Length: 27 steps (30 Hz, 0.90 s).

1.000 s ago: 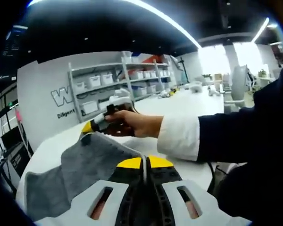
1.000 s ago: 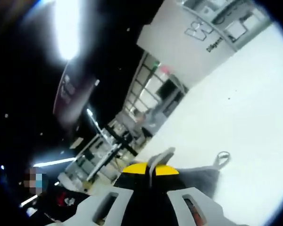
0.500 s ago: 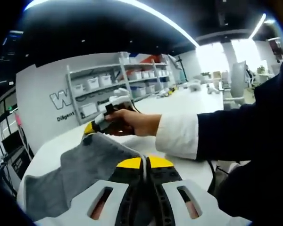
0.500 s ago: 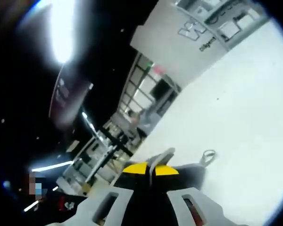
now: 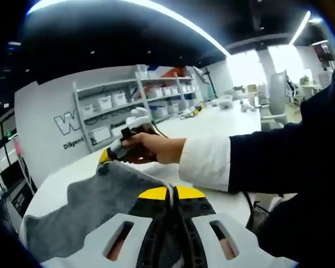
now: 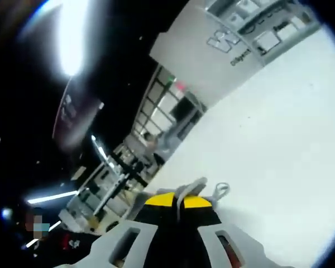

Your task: Open the folded towel by lifting each exposed corner and separating the folded layers until the towel lies flat within the target outline without major curled edges

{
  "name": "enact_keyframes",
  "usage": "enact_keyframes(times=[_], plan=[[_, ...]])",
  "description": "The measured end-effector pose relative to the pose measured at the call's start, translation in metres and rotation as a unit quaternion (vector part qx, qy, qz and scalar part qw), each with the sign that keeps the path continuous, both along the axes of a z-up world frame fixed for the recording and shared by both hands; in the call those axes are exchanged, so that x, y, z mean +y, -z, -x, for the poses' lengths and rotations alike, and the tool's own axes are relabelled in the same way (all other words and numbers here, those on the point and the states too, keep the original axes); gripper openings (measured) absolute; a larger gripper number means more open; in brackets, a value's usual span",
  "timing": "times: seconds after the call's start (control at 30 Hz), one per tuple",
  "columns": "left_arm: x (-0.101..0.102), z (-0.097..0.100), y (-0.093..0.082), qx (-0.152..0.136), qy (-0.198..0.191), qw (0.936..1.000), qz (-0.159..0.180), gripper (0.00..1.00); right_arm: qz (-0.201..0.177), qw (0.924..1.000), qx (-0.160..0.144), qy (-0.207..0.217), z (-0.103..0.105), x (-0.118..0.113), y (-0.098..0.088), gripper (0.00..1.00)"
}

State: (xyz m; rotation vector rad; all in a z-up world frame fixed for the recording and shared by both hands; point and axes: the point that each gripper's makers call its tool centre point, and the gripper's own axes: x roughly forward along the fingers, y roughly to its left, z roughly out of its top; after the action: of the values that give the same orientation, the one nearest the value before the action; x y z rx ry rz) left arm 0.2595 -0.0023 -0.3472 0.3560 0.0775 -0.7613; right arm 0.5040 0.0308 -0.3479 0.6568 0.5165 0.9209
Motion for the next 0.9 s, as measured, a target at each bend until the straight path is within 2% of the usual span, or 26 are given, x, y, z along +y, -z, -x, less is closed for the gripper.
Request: enact_keyframes(times=[0.2, 0.53, 0.63, 0.9], plan=[[-0.011, 0.000, 0.002, 0.003, 0.007, 1.0000, -0.005, 0.02, 0.009, 1.0000, 0.001, 0.001, -0.002, -0.010, 0.003, 0.00], [-0.035, -0.005, -0.006, -0.004, 0.022, 0.9996, -0.015, 0.02, 0.011, 0.9999, 0.000, 0.005, -0.005, -0.033, 0.003, 0.00], [-0.040, -0.006, -0.010, -0.007, 0.023, 0.9997, -0.007, 0.02, 0.008, 0.9999, 0.001, 0.006, -0.006, -0.041, 0.004, 0.00], [-0.059, -0.006, -0.007, -0.004, 0.026, 0.9995, -0.019, 0.02, 0.020, 0.9998, 0.002, 0.007, -0.009, -0.063, 0.005, 0.00]])
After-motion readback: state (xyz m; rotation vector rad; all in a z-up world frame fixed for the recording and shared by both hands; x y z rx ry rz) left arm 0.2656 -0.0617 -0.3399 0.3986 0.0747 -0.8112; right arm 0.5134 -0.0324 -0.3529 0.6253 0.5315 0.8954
